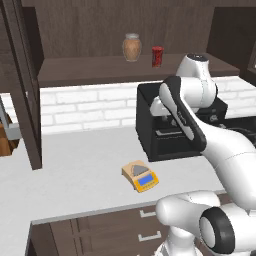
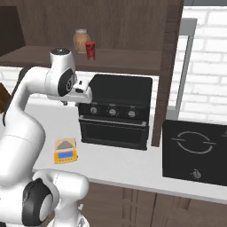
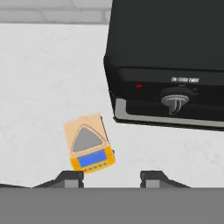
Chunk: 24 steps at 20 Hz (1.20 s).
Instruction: Pick the yogurt and place it on the digital scale for weighing, and close the cabinet.
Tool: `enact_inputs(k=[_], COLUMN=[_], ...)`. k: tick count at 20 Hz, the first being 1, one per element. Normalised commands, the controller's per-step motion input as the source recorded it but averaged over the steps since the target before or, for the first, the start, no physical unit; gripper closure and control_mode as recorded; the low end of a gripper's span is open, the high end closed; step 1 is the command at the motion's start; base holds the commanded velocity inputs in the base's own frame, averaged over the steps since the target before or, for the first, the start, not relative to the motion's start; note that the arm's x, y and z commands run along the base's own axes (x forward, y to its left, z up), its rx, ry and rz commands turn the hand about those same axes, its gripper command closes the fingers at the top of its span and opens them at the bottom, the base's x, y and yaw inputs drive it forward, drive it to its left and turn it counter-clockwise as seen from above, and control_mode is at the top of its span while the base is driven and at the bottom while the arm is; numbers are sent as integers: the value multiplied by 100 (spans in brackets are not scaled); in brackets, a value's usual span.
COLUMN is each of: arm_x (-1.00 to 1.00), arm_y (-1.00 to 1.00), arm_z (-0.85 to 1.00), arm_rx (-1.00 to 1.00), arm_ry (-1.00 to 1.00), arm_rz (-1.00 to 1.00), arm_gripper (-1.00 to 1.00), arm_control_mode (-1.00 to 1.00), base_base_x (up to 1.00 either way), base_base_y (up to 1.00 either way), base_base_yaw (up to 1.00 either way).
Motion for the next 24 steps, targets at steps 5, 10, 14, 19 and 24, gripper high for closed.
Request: enact_inputs(k=[5, 10, 14, 19, 24], arm_x=[-31, -78, -49, -15, -10], arm_y=[0, 1, 0, 0, -2], arm_z=[0, 14, 61, 70, 74], arm_rx=[0, 0, 0, 0, 0], arm_ry=[-4, -37, -51, -32, -19], arm_rz=[0, 0, 0, 0, 0], arm_gripper=[-100, -100, -100, -100, -100], arm_control_mode=[-100, -100, -100, -100, -100], base_base_x=[0, 0, 0, 0, 0], base_base_y=[0, 0, 0, 0, 0], base_base_yaw=[0, 0, 0, 0, 0])
